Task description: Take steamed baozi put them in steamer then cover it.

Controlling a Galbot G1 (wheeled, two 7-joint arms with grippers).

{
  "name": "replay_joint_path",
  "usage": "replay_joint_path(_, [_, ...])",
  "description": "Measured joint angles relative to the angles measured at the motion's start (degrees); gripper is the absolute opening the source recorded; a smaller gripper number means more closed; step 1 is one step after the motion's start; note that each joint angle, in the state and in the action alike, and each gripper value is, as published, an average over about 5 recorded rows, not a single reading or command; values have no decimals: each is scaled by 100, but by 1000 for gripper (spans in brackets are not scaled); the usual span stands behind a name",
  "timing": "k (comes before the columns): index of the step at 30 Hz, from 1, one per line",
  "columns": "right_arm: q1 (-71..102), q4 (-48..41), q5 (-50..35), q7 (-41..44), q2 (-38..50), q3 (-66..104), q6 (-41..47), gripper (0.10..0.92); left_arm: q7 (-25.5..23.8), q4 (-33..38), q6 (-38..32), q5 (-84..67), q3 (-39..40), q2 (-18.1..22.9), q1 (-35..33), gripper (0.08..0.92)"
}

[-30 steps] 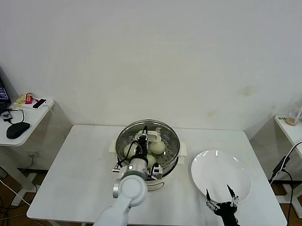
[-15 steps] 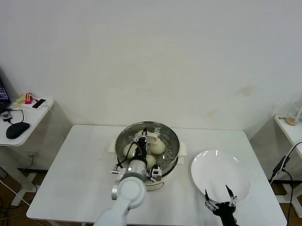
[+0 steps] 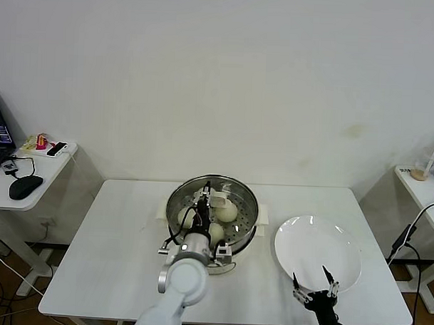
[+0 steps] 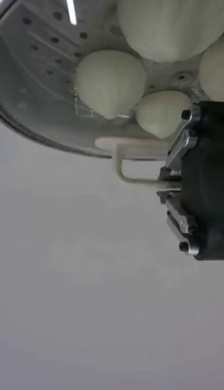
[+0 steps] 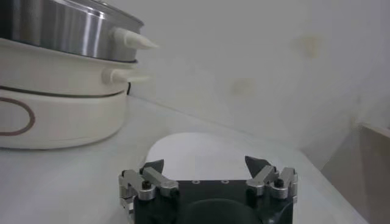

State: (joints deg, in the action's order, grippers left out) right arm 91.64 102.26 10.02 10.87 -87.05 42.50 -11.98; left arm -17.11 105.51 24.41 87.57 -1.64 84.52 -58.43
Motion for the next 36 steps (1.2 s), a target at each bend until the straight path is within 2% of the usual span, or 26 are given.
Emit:
replay_joint_path(13, [81,76,-13,-9,33,11,-18,823,251,1088,-110,-506,-96,-407,-730,795])
replay_joint_path(18, [145,144,-131,-7,120,5,-65,823,683,1637,-218,-1199,-324,-620,-1259,822])
replay_joint_path(24, [235,266,-374,33,277,-28,-82,823,1576,2043,-542,-2974,-899,-805,-2026,823])
replay_joint_path(30, [376,453,-681,91,481,-143,-5,823,2340,2041,-1299,-5268,-1762,-939,-2724,823])
replay_joint_path(36, [651,719,-1175,19,846,-240,135,823,2783,1878,-1881,-7369,-2385,-965,-3325,823])
